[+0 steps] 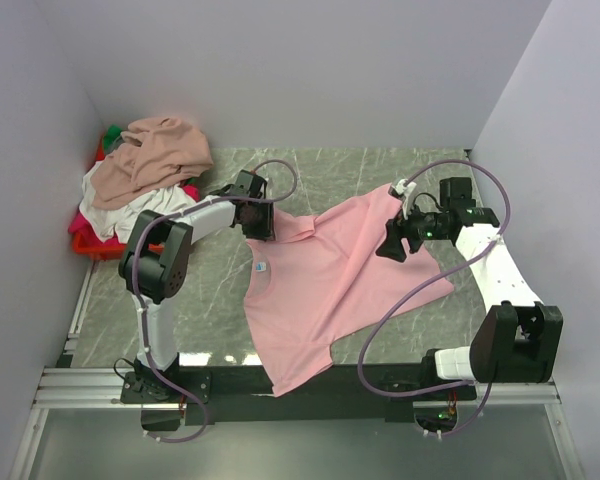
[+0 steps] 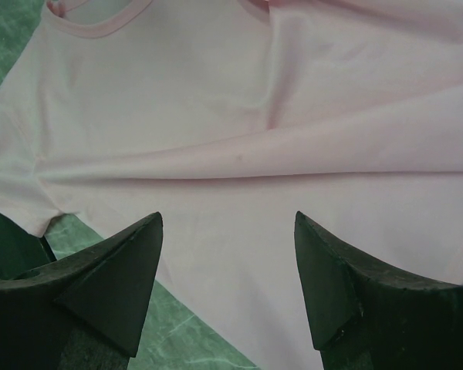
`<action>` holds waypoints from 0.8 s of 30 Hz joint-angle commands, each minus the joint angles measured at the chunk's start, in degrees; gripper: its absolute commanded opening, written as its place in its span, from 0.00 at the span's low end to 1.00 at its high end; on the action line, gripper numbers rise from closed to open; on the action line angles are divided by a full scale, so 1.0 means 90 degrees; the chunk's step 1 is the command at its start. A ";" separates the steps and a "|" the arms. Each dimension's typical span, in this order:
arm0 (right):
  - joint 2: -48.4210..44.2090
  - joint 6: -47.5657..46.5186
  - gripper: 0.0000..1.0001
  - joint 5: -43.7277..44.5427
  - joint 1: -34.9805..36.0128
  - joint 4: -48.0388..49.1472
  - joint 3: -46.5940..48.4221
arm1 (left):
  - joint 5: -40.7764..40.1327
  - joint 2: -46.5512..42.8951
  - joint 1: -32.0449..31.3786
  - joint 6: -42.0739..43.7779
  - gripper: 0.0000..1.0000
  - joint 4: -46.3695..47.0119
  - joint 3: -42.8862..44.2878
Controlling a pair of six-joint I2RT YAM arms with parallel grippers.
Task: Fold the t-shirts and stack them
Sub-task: Flatten the tshirt out
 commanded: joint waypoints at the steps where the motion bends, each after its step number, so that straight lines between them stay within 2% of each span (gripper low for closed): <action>1: -0.0059 -0.0005 0.75 -0.0220 -0.0066 0.0025 0.0025 | -0.0108 -0.0005 -0.0020 -0.0061 0.34 -0.0021 0.0342; 5: -0.0030 -0.0044 0.75 -0.0298 -0.0085 -0.0053 0.0054 | -0.0254 0.0044 -0.0020 -0.0081 0.29 -0.0129 0.0450; 7: -0.0039 -0.0054 0.75 -0.0299 -0.0105 -0.0073 0.0064 | -0.0284 0.0044 -0.0020 -0.0071 0.20 -0.0110 0.0450; 9: -0.0039 -0.0074 0.75 -0.0289 -0.0105 -0.0063 0.0045 | -0.0284 0.0083 -0.0020 -0.0061 0.17 -0.0129 0.0489; 13: -0.0049 -0.0103 0.75 -0.0279 -0.0134 -0.0102 0.0054 | -0.0206 0.0210 -0.0011 -0.0071 0.03 -0.0168 0.0626; 16: -0.0078 -0.0103 0.75 -0.0250 -0.0173 -0.0112 0.0054 | -0.0264 0.0142 -0.0020 -0.0149 0.02 -0.0158 0.0685; 18: -0.0127 -0.0122 0.75 -0.0192 -0.0173 -0.0102 0.0045 | -0.0352 -0.0101 -0.0020 -0.0188 0.06 -0.0071 0.0588; 19: -0.0146 -0.0122 0.75 -0.0133 -0.0183 -0.0102 0.0035 | -0.0430 -0.0218 -0.0020 -0.0246 0.15 -0.0032 0.0529; 21: -0.0185 -0.0123 0.75 -0.0094 -0.0202 -0.0093 0.0006 | -0.0644 -0.0598 -0.0020 -0.0315 0.24 0.0056 0.0267; 22: -0.0186 -0.0122 0.75 -0.0103 -0.0212 -0.0073 -0.0004 | -0.0713 -0.0697 -0.0020 -0.0364 0.34 0.0066 0.0178; 24: -0.0166 -0.0113 0.75 -0.0123 -0.0222 -0.0073 -0.0004 | -0.0753 -0.0883 -0.0011 -0.0481 0.38 0.0076 -0.0037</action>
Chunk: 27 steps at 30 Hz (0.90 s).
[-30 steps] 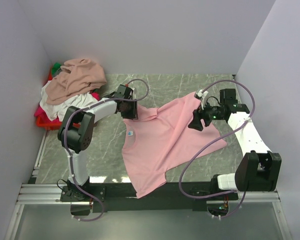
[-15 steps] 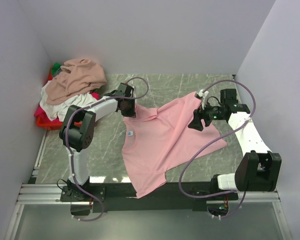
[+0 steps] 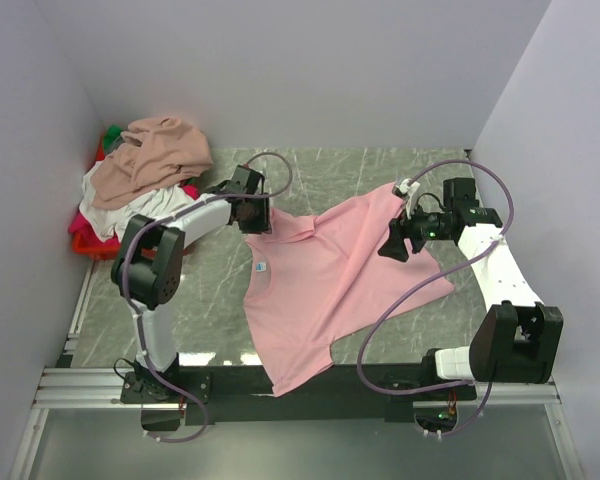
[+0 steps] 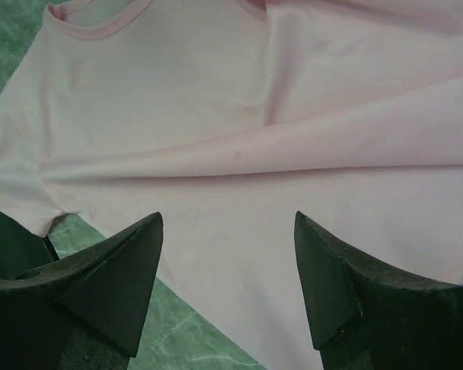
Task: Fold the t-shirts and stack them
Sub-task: Flatten the tshirt out
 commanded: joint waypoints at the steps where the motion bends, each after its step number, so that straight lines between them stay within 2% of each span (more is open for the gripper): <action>1: -0.0154 -0.0074 0.75 -0.0038 -0.0059 0.0002 0.0013 | -0.0286 -0.0726 -0.0020 -0.0243 0.40 0.0125 -0.0210; 7: -0.0125 -0.0054 0.75 -0.0028 -0.0079 0.0012 0.0033 | -0.0140 -0.0453 -0.0020 -0.0399 0.40 0.0212 -0.0338; 19: -0.0125 -0.0074 0.75 -0.0126 -0.0186 -0.0056 0.0071 | -0.0140 0.0192 -0.0011 -0.0449 0.39 0.0066 0.0092; 21: -0.0125 -0.0083 0.75 -0.0136 -0.0206 -0.0066 0.0072 | -0.0062 0.0270 -0.0011 -0.0449 0.37 0.0085 0.0112; 23: -0.0134 -0.0074 0.75 -0.0145 -0.0225 -0.0066 0.0071 | 0.0016 0.0309 -0.0020 -0.0449 0.30 0.0115 0.0121; 24: -0.0144 -0.0083 0.75 -0.0155 -0.0235 -0.0076 0.0071 | 0.0103 0.0309 -0.0020 -0.0449 0.22 0.0163 0.0121; 27: -0.0134 -0.0093 0.75 -0.0175 -0.0264 -0.0095 0.0081 | 0.0280 0.0348 -0.0020 -0.0458 0.14 0.0193 0.0199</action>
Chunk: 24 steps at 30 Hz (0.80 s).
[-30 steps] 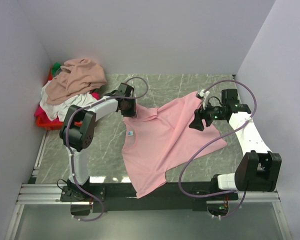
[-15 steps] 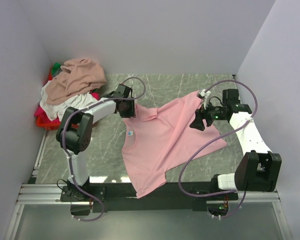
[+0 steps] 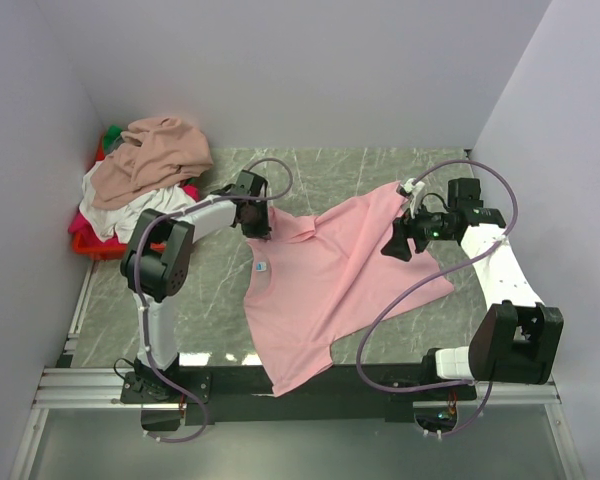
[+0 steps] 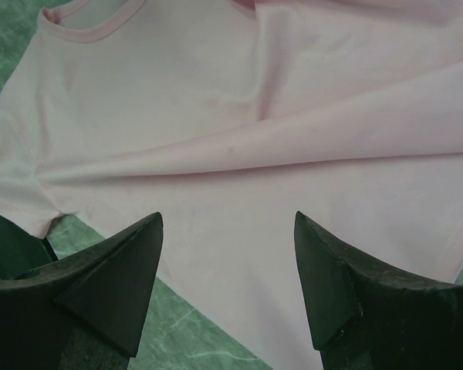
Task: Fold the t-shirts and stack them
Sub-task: Flatten the tshirt out
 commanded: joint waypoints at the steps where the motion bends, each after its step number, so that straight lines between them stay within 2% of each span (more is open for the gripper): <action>1: -0.0134 -0.0103 0.75 -0.0153 -0.0099 -0.0071 0.0091 | 0.0374 0.0120 -0.0028 -0.0014 0.13 0.0021 0.0410; 3: -0.0144 -0.0113 0.75 -0.0172 -0.0119 -0.0100 0.0101 | 0.0443 0.0227 -0.0018 0.0006 0.07 -0.0038 0.0547; 4: -0.0154 -0.0123 0.75 -0.0192 -0.0129 -0.0110 0.0101 | 0.0453 0.0257 -0.0008 -0.0004 0.00 -0.0039 0.0606; 10: -0.0164 -0.0162 0.75 -0.0182 -0.0197 -0.0110 0.0110 | 0.0725 0.0149 0.0430 -0.0325 0.00 0.0234 0.1191; 13: -0.0105 -0.0152 0.75 -0.0182 -0.0187 -0.0101 0.0140 | 0.1496 0.0460 0.0899 -0.0823 0.00 0.0761 0.1804; 15: -0.0066 -0.0142 0.75 -0.0173 -0.0197 -0.0101 0.0227 | 0.2539 0.0831 0.1241 -0.1454 0.00 0.1288 0.2245; 16: 0.0002 -0.0123 0.75 -0.0163 -0.0197 -0.0091 0.0266 | 0.2930 0.1326 0.1339 -0.1730 0.02 0.1493 0.2731; 17: 0.0051 -0.0123 0.75 -0.0134 -0.0187 -0.0091 0.0305 | 0.3601 0.1573 0.1504 -0.2042 0.09 0.1717 0.2958; 18: 0.0100 -0.0113 0.75 -0.0114 -0.0187 -0.0081 0.0393 | 0.3753 0.1778 0.1564 -0.2586 0.19 0.2029 0.3144; 19: 0.0197 -0.0123 0.75 -0.0066 -0.0187 -0.0091 0.0452 | 0.3831 0.2061 0.1593 -0.2747 0.25 0.2177 0.3426; 21: 0.0343 -0.0123 0.75 0.0032 -0.0187 -0.0062 0.0578 | 0.3706 0.2171 0.1613 -0.2700 0.48 0.2062 0.3662; 24: 0.0636 0.0032 0.75 0.0314 -0.0187 0.0132 0.0774 | 0.3297 0.1811 0.1613 -0.2117 0.52 0.1818 0.3615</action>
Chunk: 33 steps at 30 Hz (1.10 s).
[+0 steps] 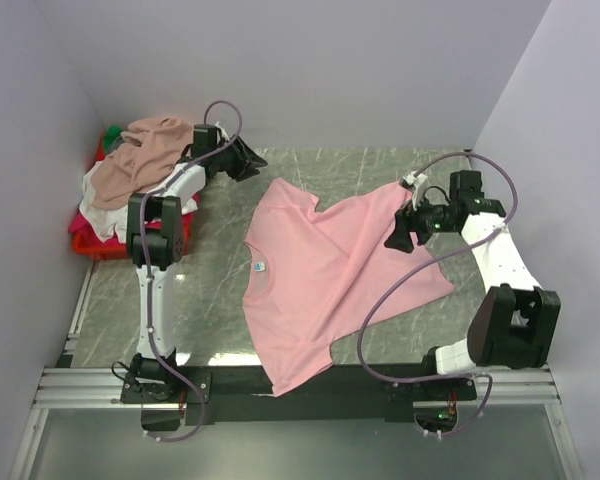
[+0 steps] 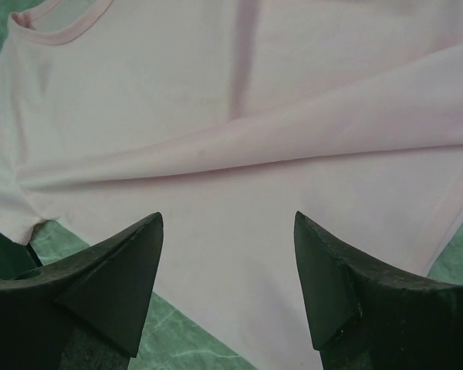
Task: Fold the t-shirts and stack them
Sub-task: Flatten the tshirt out
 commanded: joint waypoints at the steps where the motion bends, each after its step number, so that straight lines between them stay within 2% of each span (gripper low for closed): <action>1: 0.0359 0.0271 0.75 0.0388 -0.0046 0.0376 0.0415 | -0.0164 -0.0794 -0.0177 0.0266 0.52 -0.0006 -0.0088; 3: 0.0594 0.1058 0.75 0.1148 -0.0046 0.0969 0.0639 | -0.0915 -0.1343 -0.0196 0.0792 0.52 -0.0212 -0.0731; 6: 0.1336 0.1443 0.71 0.1851 -0.0066 0.0848 0.1146 | -0.1319 -0.2563 -0.0245 0.1155 0.53 -0.0486 -0.1669; 8: 0.1669 0.1425 0.70 0.1971 -0.0154 0.0730 0.1090 | -0.1525 -0.3481 -0.0372 0.1292 0.53 -0.0632 -0.2792; 9: 0.1708 0.1454 0.70 0.2174 -0.0202 0.0778 0.0973 | -0.1564 -0.3793 -0.0430 0.1370 0.53 -0.0652 -0.3211; 10: 0.1689 0.1445 0.70 0.2302 -0.0290 0.0817 0.0827 | -0.1574 -0.4348 -0.0537 0.1400 0.53 -0.0652 -0.4047; 12: 0.1650 0.1338 0.70 0.2527 -0.0446 0.0837 0.0446 | -0.1633 -0.4859 -0.0664 0.1304 0.53 -0.0681 -0.4891; 13: 0.1621 0.1289 0.70 0.2712 -0.0659 0.0827 0.0348 | -0.1584 -0.5286 -0.0791 0.1274 0.53 -0.0643 -0.5669; 15: 0.1630 0.1075 0.69 0.2860 -0.0837 0.0671 0.0133 | -0.1496 -0.5670 -0.0957 0.1069 0.53 -0.0419 -0.6705; 18: 0.1669 0.0801 0.68 0.3143 -0.1013 0.0544 -0.0150 | -0.1447 -0.6247 -0.1367 0.0748 0.52 -0.0048 -0.7664; 22: 0.1816 0.0673 0.68 0.3387 -0.1013 0.0485 -0.0405 | -0.1525 -0.6589 -0.1981 0.0434 0.52 0.0177 -0.8215; 26: 0.2011 0.0683 0.68 0.3494 -0.1003 0.0544 -0.0522 | -0.1750 -0.6775 -0.2256 0.0249 0.52 0.0236 -0.8430; 28: 0.2177 0.0644 0.65 0.3534 -0.1013 0.0514 -0.0522 | -0.1885 -0.6930 -0.2315 0.0229 0.52 0.0188 -0.8489; 29: 0.2216 0.0624 0.63 0.3563 -0.1013 0.0466 -0.0522 | -0.1945 -0.7018 -0.2315 0.0219 0.52 0.0168 -0.8489; 30: 0.2304 0.0566 0.54 0.3563 -0.1013 0.0427 -0.0522 | -0.2032 -0.7116 -0.2335 0.0219 0.52 0.0129 -0.8489; 32: 0.2334 0.0430 0.46 0.3544 -0.1013 0.0271 -0.0532 | -0.2305 -0.7458 -0.2335 0.0277 0.52 -0.0045 -0.8460; 33: 0.2334 0.0371 0.36 0.3515 -0.1013 0.0212 -0.0542 | -0.2413 -0.7671 -0.2325 0.0316 0.53 -0.0105 -0.8392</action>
